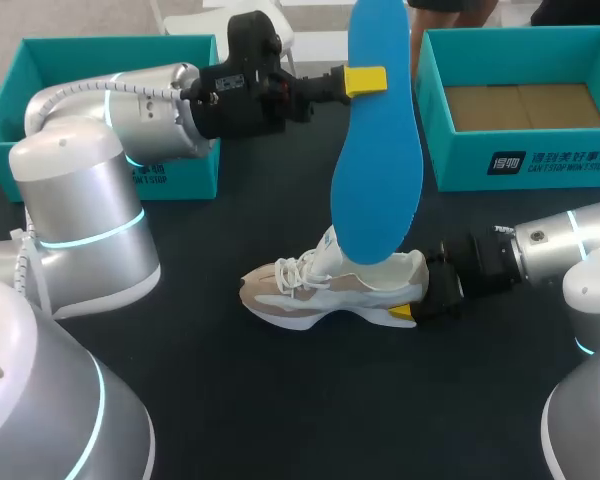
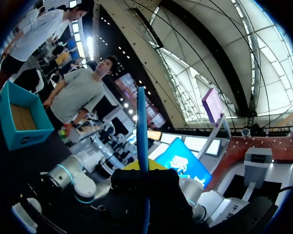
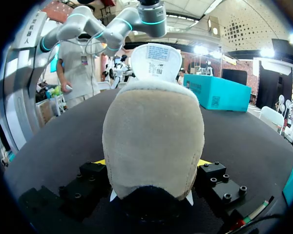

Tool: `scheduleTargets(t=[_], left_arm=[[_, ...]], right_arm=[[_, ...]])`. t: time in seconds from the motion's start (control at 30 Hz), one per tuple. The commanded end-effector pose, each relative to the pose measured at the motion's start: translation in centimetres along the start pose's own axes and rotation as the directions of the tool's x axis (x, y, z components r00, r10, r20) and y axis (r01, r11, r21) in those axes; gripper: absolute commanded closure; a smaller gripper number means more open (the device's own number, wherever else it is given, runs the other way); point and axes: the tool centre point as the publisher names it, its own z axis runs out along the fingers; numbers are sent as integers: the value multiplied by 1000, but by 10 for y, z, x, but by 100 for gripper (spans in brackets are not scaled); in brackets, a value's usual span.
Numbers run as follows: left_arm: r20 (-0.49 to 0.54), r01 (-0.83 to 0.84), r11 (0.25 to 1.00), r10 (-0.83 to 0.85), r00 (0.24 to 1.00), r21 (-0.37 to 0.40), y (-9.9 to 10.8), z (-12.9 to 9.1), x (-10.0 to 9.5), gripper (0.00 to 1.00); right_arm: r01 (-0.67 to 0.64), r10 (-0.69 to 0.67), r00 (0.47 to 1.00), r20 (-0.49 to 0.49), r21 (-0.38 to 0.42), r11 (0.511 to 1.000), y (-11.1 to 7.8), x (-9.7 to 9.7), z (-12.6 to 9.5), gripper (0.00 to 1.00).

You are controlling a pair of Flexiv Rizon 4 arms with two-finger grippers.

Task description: Take the shoe out of the shoebox, open the shoe tongue, remove and reinsert the insole, then place the shoe into the shoebox

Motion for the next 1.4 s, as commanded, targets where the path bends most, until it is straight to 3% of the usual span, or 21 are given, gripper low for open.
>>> scheduleTargets(t=[0.03, 0.27, 0.5, 1.4], left_arm=[[17, 60, 998, -60, 998, 33, 7, 0, 22, 100], [58, 135, 989, -139, 989, 57, 7, -9, 51, 100], [122, 185, 982, -190, 974, 46, 13, -17, 60, 100], [156, 137, 991, -136, 978, 10, -14, -27, 33, 100]], right_arm=[[-1, 1, 1000, 1, 4, 1000, -2, 0, 3, 100], [-1, 1, 1000, 1, 4, 1000, -2, 0, 3, 100], [-1, 1, 1000, 1, 4, 1000, -2, 0, 3, 100], [-1, 1, 1000, 1, 4, 1000, -2, 0, 3, 100]])
